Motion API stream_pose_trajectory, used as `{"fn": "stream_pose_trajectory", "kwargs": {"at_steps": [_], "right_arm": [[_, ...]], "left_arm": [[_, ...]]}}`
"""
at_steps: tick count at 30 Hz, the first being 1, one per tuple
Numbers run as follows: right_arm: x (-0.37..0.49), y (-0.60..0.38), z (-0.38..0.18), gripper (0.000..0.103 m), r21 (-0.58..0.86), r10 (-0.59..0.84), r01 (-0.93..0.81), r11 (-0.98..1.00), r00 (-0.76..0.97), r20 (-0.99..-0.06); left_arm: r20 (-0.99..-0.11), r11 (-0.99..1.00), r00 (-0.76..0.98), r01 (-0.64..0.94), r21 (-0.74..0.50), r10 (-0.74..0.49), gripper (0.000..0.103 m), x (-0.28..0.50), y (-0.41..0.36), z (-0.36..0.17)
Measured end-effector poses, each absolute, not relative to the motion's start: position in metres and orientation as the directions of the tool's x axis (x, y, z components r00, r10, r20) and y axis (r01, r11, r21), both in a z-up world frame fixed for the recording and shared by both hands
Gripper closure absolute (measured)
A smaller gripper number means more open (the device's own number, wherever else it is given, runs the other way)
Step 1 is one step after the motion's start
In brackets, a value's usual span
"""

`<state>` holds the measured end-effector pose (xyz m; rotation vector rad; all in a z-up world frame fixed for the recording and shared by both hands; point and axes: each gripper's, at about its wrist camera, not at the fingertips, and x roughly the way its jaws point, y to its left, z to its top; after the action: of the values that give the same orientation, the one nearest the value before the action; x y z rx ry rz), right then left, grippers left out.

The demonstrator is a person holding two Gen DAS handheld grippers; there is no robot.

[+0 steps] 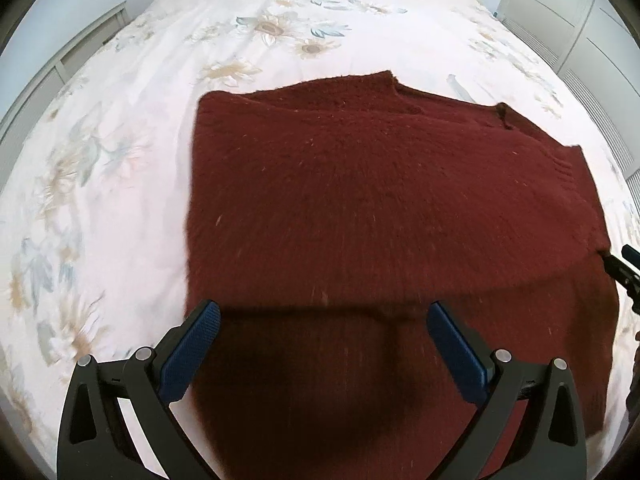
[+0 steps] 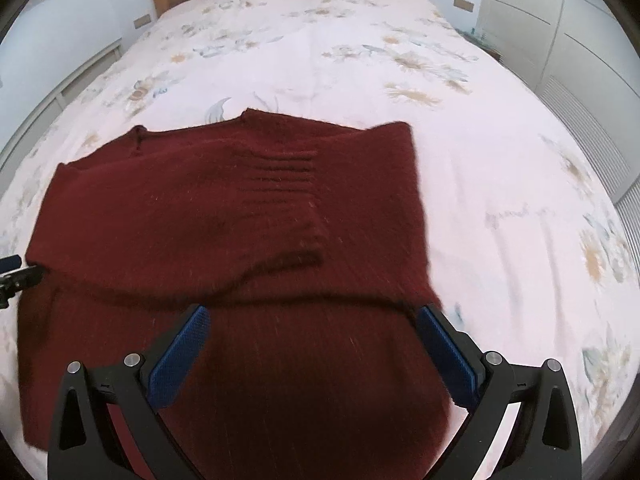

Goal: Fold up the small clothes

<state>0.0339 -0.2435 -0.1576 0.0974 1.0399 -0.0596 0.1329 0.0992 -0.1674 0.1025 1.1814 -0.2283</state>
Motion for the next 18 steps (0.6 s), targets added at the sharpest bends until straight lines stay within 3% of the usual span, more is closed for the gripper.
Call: {"fn": "stream_pose_trajectory", "kwargs": {"at_steps": [6,18], "right_arm": [[-0.017,-0.265,-0.162,0.0,0.073,-0.012,0.159,0.985,0.479,-0.878],[-0.088,-0.279,-0.203,0.0,0.068,-0.004,0.197,0.978,0.346,-0.938]], "left_arm": [[-0.937,0.974,0.319,0.214,-0.077,-0.144,0.001,0.08,0.118,-0.16],[-0.975,0.978,0.195,0.195,-0.071,-0.11,0.001,-0.002,0.149,-0.192]]}}
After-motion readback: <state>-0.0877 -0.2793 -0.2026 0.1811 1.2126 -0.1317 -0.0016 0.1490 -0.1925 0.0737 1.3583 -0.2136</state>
